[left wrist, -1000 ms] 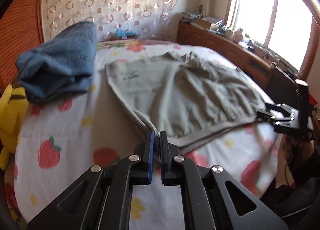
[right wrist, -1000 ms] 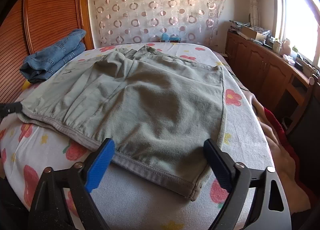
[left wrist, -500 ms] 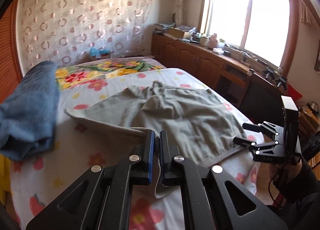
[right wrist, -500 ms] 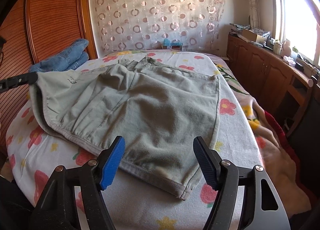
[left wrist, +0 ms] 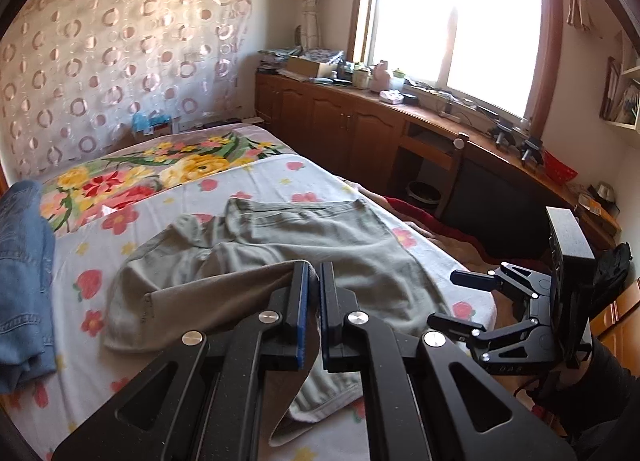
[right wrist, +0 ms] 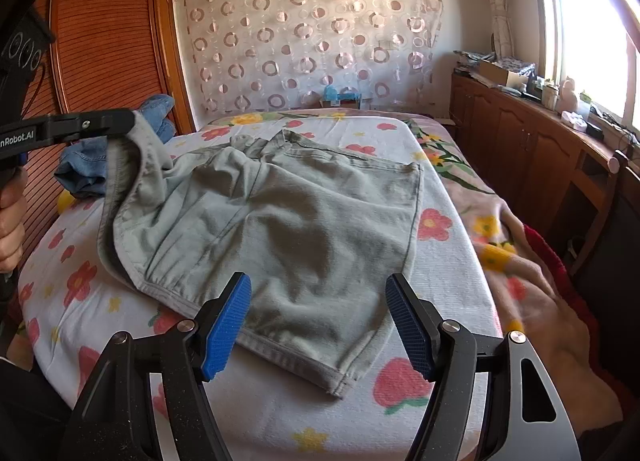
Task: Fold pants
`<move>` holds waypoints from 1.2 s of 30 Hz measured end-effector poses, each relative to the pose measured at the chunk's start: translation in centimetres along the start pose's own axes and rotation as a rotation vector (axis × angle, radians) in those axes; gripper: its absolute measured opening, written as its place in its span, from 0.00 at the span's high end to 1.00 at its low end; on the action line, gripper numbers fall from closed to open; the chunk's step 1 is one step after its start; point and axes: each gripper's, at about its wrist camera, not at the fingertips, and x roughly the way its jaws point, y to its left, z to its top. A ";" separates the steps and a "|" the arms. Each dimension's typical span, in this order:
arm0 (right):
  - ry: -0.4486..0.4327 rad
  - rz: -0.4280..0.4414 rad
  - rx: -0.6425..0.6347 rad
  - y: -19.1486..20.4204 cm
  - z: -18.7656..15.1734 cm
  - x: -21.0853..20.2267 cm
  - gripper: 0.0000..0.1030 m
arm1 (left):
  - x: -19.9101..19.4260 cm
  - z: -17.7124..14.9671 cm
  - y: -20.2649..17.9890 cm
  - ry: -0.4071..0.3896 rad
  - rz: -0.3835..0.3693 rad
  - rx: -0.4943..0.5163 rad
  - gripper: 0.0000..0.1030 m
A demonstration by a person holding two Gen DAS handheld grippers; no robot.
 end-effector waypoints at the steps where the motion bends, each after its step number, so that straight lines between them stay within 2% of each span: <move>1: 0.000 0.000 0.002 -0.1 -0.1 0.0 0.30 | 0.2 -0.1 -0.1 0.004 -0.002 0.001 0.94; 6: -0.001 -0.002 0.007 -0.3 -0.5 0.0 0.30 | 1.6 -0.9 0.1 0.040 0.002 -0.017 0.94; 7: 0.000 -0.002 0.008 -0.3 -0.5 0.0 0.30 | 1.6 -1.0 0.2 0.043 0.013 -0.022 0.90; 9: 0.002 -0.001 0.011 -0.3 -0.4 0.1 0.30 | 1.3 -1.3 0.7 0.041 0.036 -0.029 0.72; 10: 0.003 -0.001 0.012 -0.3 -0.4 0.2 0.30 | 1.0 -1.5 0.9 0.030 0.037 -0.033 0.57; 11: 0.005 0.000 0.013 -0.3 -0.4 0.2 0.30 | 0.7 -1.6 1.1 0.020 0.040 -0.038 0.50; 13: 0.007 0.002 0.011 -0.2 -0.3 0.5 0.30 | 0.1 -2.0 1.9 0.020 0.068 -0.047 0.43; 16: 0.009 0.007 0.007 0.1 -0.3 0.7 0.30 | -0.4 -3.0 3.1 0.032 0.102 -0.051 0.40; 18: 0.008 0.008 0.003 0.4 -0.2 0.8 0.30 | -0.5 -3.9 4.0 0.046 0.119 -0.062 0.34; 19: 0.006 0.010 0.001 0.5 -0.1 0.9 0.33 | -0.4 -4.4 4.5 0.055 0.123 -0.070 0.31; 24: 0.011 0.040 -0.005 1.1 0.3 1.6 0.48 | 0.6 -7.0 6.2 0.117 0.151 -0.102 0.27; 29: 0.006 0.074 -0.026 2.2 1.5 2.0 0.50 | 1.7 -8.7 6.5 0.173 0.177 -0.096 0.27; 36: -0.001 0.126 -0.056 3.5 3.1 3.1 0.52 | 2.1 -10.1 6.5 0.203 0.177 -0.101 0.27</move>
